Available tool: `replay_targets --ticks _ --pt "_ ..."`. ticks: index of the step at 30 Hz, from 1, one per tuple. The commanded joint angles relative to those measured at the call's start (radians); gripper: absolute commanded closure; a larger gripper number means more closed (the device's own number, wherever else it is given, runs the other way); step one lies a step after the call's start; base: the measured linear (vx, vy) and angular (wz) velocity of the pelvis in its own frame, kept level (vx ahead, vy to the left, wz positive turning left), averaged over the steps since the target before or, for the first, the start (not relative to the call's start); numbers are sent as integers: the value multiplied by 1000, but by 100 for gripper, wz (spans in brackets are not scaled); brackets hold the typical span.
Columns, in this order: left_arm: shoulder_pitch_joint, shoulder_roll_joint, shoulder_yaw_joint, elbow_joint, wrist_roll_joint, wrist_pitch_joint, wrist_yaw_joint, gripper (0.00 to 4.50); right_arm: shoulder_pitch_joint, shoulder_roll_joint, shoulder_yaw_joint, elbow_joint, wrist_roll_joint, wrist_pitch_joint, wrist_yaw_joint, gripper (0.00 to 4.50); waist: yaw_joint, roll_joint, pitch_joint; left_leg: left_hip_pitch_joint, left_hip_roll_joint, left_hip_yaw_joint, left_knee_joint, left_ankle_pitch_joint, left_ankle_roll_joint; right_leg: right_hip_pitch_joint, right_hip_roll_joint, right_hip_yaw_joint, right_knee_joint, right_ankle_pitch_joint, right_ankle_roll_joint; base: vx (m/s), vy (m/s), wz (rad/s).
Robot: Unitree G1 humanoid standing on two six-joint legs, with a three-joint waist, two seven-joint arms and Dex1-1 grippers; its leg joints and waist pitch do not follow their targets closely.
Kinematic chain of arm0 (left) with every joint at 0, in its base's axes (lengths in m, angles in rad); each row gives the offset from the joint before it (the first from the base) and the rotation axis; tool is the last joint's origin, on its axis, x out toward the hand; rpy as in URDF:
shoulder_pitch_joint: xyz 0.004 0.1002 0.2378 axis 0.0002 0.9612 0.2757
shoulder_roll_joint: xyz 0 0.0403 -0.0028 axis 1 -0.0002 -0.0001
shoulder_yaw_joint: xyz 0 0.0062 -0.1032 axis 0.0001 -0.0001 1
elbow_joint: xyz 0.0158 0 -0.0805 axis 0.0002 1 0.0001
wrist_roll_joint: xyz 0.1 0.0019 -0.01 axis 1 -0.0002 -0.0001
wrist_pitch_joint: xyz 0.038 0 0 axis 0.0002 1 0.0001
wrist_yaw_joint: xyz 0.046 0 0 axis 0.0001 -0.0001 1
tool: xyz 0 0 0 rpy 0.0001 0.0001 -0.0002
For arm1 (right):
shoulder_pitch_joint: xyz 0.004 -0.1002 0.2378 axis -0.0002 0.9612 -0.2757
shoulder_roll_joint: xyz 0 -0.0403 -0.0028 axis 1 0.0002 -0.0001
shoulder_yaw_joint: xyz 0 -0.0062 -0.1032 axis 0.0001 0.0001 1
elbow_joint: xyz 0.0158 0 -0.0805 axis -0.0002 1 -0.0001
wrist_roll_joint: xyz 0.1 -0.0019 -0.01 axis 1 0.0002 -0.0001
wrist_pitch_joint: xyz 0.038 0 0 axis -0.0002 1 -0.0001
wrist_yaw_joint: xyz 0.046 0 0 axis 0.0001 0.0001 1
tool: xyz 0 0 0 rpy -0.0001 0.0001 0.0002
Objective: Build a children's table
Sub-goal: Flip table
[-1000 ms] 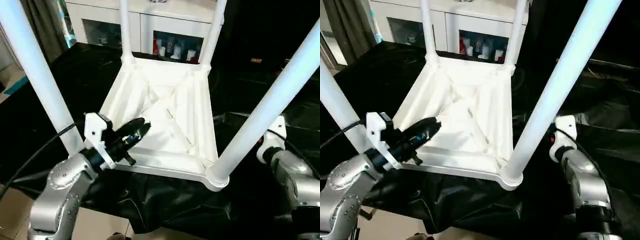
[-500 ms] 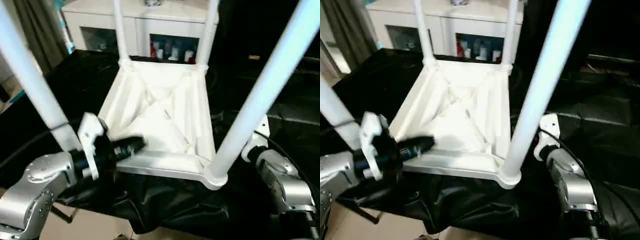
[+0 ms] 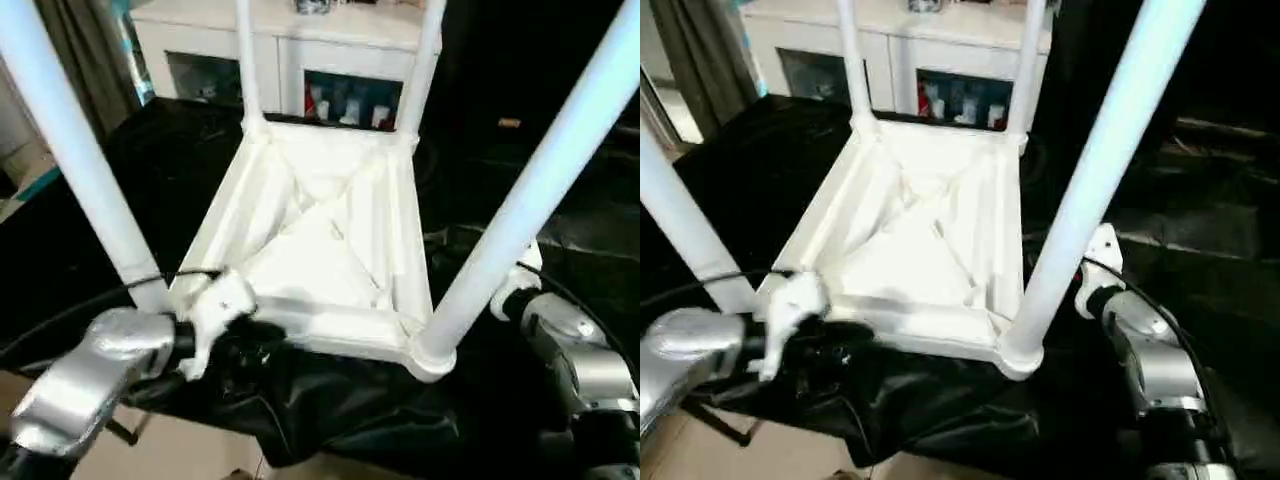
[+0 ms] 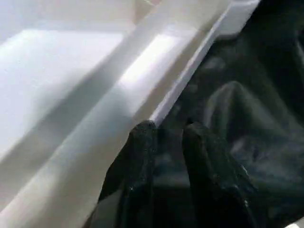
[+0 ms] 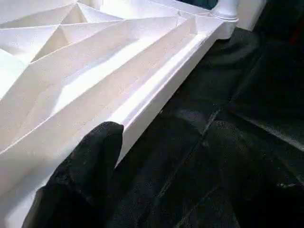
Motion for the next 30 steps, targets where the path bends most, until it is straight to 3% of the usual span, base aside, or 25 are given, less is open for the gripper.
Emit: replay_targets --ticks 1,6,9,12,16,18,20,21,22,23,24,25,26,29,30 --pt "-27 -1 -36 85 87 -20 36 331 -6 -13 -7 -6 -6 -6 4 124 0 -7 -58 26 37 -17 -71 -173 -2 32 -45 40 -77 -156 -174 0 0 0" --pt "-60 7 -66 150 137 -63 39 331 7 -20 -16 -25 -6 0 -1 124 -4 -8 -52 31 37 -23 -79 -292 -36 26 -49 40 -96 -335 -139 0 0 0" --pt "-82 -2 -71 191 164 -105 65 331 17 -23 -21 -34 -6 -3 -4 124 -7 -6 -50 32 38 -27 -82 -325 -45 23 -51 40 -99 -382 -129 0 0 0" --pt "-123 -24 -57 273 199 -204 108 331 46 -30 -32 -70 7 0 -5 124 -8 -7 -49 39 35 -29 -79 -374 -53 14 -52 39 -112 -472 -101 0 0 0" --pt "-107 -47 2 264 157 -266 113 331 88 -16 -50 -119 29 11 -19 124 -8 -9 -47 33 36 -35 -83 -390 -53 16 -55 34 -118 -522 -77 0 0 0" --pt "-49 -107 125 169 33 -280 137 331 134 23 -85 -180 60 32 -66 124 -8 -2 -52 27 42 -38 -88 -385 -55 19 -58 33 -110 -453 -110 0 0 0" --pt "3 -161 216 77 -59 -252 185 331 167 49 -97 -232 67 46 -103 124 -5 7 -55 29 42 -37 -89 -387 -49 16 -52 32 -105 -382 -142 0 0 0" --pt "40 -194 259 22 -93 -246 231 331 187 65 -96 -270 54 57 -136 124 -7 5 -55 22 42 -35 -90 -372 -48 20 -48 33 -99 -322 -155 0 0 0" --pt "40 -194 259 22 -93 -246 231 331 187 65 -96 -270 54 57 -136 124 -7 5 -55 22 42 -35 -90 -372 -48 20 -48 33 -99 -322 -155 0 0 0" --pt "110 -264 321 -55 -107 -228 359 331 221 98 -94 -331 8 80 -220 124 -11 2 -53 18 45 -33 -92 -365 -45 23 -45 34 -94 -296 -155 0 0 0" --pt "180 -320 332 -104 -81 -203 463 331 245 123 -86 -363 -31 92 -276 124 -13 -9 -49 18 41 -29 -89 -370 -38 20 -44 33 -103 -325 -141 0 0 0" --pt "197 -330 332 -115 -79 -197 477 331 251 126 -83 -370 -35 96 -282 124 -13 -6 -52 19 41 -30 -87 -364 -38 21 -46 34 -101 -331 -135 0 0 0" --pt "232 -351 331 -137 -76 -187 503 331 262 133 -77 -384 -39 104 -290 124 -13 -7 -50 16 37 -30 -86 -360 -32 20 -46 36 -108 -371 -105 0 0 0" --pt "346 -418 291 -145 50 -247 619 331 305 152 -56 -418 -45 75 -291 124 -13 -9 -55 16 42 -31 -87 -344 -27 18 -39 39 -110 -341 -60 18 -4 0" --pt "373 -442 287 -138 62 -276 634 331 316 166 -65 -418 -38 61 -299 124 -13 -7 -56 18 42 -31 -87 -334 -24 16 -38 40 -111 -309 -62 0 0 0"
